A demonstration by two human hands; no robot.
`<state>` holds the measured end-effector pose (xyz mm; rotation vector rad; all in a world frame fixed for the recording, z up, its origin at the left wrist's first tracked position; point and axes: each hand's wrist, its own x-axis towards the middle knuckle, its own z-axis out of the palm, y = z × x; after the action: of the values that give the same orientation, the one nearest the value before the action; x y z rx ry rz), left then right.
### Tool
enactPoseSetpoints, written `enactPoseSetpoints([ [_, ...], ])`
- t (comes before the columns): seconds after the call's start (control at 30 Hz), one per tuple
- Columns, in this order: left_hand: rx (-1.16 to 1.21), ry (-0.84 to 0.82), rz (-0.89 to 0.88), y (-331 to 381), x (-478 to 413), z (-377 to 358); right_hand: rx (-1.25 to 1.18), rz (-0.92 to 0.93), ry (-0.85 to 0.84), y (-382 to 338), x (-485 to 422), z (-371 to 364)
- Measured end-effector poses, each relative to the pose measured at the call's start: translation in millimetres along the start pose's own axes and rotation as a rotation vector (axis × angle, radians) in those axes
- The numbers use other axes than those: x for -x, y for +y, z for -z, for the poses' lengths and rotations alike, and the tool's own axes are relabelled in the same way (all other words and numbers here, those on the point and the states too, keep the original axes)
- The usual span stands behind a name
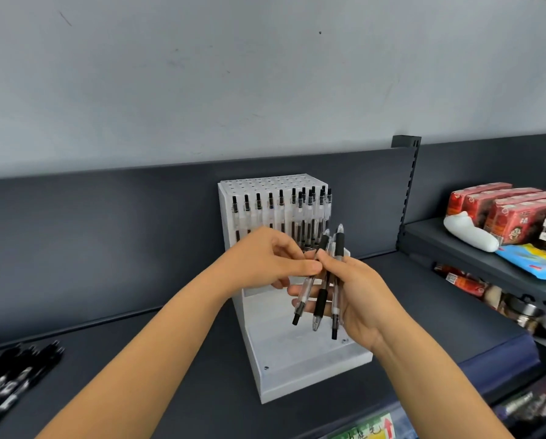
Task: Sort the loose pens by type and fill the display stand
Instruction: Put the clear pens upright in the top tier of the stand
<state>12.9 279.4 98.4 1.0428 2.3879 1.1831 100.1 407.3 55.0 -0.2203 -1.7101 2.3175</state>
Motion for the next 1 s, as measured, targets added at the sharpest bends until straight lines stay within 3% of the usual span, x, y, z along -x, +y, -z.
enactPoseSetpoints([
  [0.1,0.123,0.024,0.047,-12.3,19.5,7.9,-0.051,-0.04,-0.067,6.3,0.5,-19.3],
  [0.27,0.1,0.125,0.159,-48.3,69.1,54.1,-0.024,-0.11,-0.242,37.0,-4.3,-87.5],
  [0.43,0.315,0.382,0.2,-105.0,145.9,87.5,-0.001,-0.046,-0.327,76.0,-1.4,-175.9],
  [0.73,-0.518,0.642,0.418,-223.4,285.9,173.6,-0.047,-0.33,-0.49,179.1,28.6,-371.2],
  [0.9,-0.439,0.777,0.636,-289.0,335.9,240.1,0.13,-0.332,-0.425,218.3,37.2,-438.2],
  [1.0,-0.458,0.705,0.731,-331.3,345.7,265.0,0.155,-0.352,-0.398,227.6,38.6,-447.1],
])
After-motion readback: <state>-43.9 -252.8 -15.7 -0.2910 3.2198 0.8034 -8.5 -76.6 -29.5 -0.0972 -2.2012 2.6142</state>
